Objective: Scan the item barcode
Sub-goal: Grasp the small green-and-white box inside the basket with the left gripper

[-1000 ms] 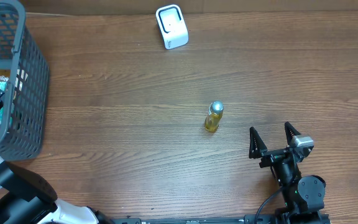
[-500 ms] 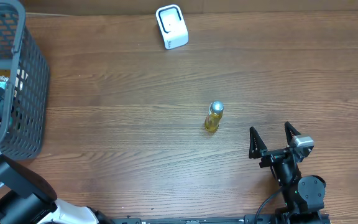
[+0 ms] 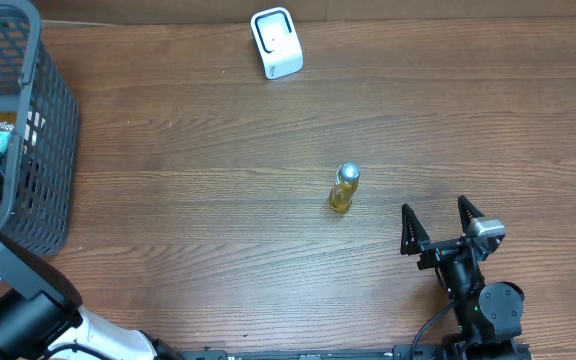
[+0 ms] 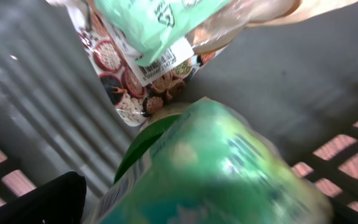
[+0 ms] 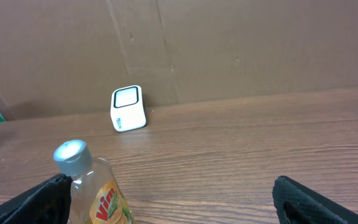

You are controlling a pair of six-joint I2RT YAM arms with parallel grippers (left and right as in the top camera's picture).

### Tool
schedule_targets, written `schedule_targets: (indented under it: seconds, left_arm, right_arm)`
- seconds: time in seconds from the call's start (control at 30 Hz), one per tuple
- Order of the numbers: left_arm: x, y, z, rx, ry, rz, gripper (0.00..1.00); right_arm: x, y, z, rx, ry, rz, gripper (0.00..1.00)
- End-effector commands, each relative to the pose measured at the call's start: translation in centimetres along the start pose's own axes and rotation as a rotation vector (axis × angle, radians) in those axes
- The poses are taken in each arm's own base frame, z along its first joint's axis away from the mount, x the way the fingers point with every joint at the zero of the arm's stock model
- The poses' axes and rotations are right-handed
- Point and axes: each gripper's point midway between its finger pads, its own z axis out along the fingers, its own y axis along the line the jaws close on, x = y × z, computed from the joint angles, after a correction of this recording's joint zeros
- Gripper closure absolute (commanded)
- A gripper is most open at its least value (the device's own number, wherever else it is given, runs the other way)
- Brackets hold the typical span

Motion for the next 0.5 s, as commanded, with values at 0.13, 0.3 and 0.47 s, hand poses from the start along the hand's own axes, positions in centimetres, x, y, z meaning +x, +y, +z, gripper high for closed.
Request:
schedule_targets:
  seconds: [0.13,0.3,0.47]
  left_arm:
    - [1.00,-0.36,1.73,0.014,0.052,0.032,0.03]
    - [1.05,-0.35,1.75,0.014,0.054,0.032,0.09]
    - [1.22,-0.29,1.75,0.011,0.060,0.033,0.15]
  right_arm:
    - [0.22,-0.25,0.02,0.010,-0.002,0.004,0.00]
    - [0.23,-0.26,0.02,0.010,-0.002,0.004,0.00]
    - [0.22,-0.25,0.02,0.010,-0.002,0.004,0.00]
